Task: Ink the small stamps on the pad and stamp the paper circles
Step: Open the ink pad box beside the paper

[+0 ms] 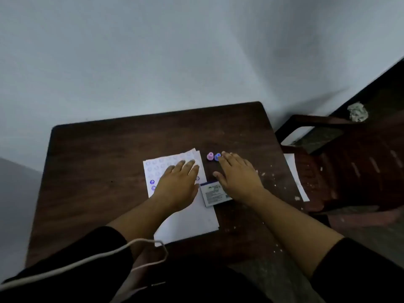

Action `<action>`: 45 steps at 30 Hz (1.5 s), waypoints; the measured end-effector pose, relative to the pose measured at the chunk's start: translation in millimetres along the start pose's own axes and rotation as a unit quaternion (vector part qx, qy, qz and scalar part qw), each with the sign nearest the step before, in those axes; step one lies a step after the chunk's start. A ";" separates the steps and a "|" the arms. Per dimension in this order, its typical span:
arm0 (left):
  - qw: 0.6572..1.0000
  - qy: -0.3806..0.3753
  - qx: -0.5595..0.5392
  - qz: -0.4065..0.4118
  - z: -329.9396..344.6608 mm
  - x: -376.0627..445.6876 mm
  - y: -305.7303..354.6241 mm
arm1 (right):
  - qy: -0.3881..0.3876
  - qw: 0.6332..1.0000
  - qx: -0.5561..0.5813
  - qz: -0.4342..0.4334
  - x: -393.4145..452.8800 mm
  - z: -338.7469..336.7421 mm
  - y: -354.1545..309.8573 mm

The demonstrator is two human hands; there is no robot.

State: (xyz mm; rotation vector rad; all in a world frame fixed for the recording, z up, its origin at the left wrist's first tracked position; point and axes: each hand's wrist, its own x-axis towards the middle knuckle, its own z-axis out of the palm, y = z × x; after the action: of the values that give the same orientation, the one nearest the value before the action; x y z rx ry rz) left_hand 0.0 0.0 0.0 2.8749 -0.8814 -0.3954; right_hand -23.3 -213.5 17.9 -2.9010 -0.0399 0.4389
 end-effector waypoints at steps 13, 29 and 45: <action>0.996 -0.079 -0.019 0.035 63.4 5.6 29.6 | -0.128 0.992 0.004 -0.017 -1.0 46.2 34.6; 0.988 -0.036 -0.133 -0.071 92.1 -5.0 31.4 | -0.177 0.978 -0.003 -0.113 4.7 48.8 57.0; 0.990 -0.016 -0.117 -0.079 108.9 -25.9 39.5 | -0.198 0.970 -0.013 -0.138 -16.6 56.2 75.5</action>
State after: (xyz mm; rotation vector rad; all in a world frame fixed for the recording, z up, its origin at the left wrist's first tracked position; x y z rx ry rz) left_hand -72.1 -21.0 -91.9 2.7331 -0.5691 -0.5230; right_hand -56.1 -277.1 -45.5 -2.7245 -0.5042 0.9558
